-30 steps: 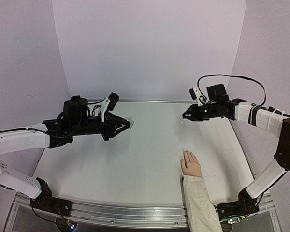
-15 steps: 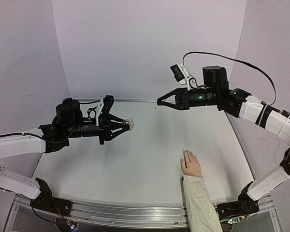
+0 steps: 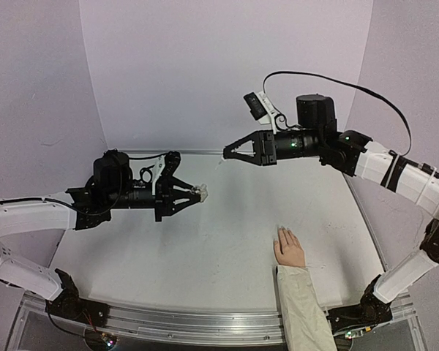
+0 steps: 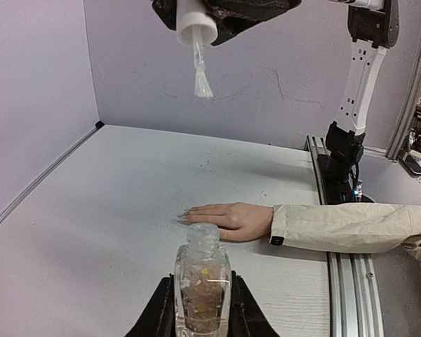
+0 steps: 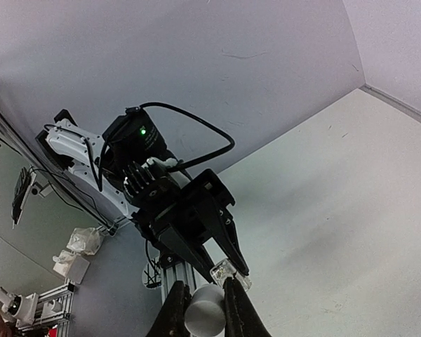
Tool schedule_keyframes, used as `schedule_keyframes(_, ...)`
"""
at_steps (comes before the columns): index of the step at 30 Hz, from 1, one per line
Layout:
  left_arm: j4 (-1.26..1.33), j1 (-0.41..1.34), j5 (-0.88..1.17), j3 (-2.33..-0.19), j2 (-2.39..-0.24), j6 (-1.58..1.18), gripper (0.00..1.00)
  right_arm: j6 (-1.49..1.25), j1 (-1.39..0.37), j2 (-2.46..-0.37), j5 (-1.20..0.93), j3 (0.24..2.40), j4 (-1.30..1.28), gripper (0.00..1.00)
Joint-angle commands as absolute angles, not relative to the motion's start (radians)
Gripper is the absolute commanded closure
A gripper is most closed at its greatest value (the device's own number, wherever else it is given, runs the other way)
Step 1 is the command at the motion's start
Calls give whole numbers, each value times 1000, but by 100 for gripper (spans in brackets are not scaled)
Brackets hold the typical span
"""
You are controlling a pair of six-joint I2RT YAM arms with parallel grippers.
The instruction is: Paint the nails
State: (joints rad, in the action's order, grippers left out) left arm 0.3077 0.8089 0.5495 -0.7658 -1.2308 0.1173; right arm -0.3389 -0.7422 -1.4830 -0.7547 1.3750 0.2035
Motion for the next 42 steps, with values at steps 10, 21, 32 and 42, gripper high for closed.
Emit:
schedule_keyframes(10, 373, 822, 550, -826, -1230, 150, 100, -285, -818, -1542, -734, 1441, 189, 100)
schedule_keyframes(21, 373, 822, 545, -818, -1217, 154, 100, -263, -841, -1544, -641, 1454, 132, 100)
schedule_keyframes(32, 373, 823, 545, -814, -1206, 149, 100, -253, -852, -1560, -624, 1462, 120, 100)
schedule_keyframes(42, 374, 824, 541, -810, -1197, 146, 100, -252, -862, -1562, -607, 1457, 113, 100)
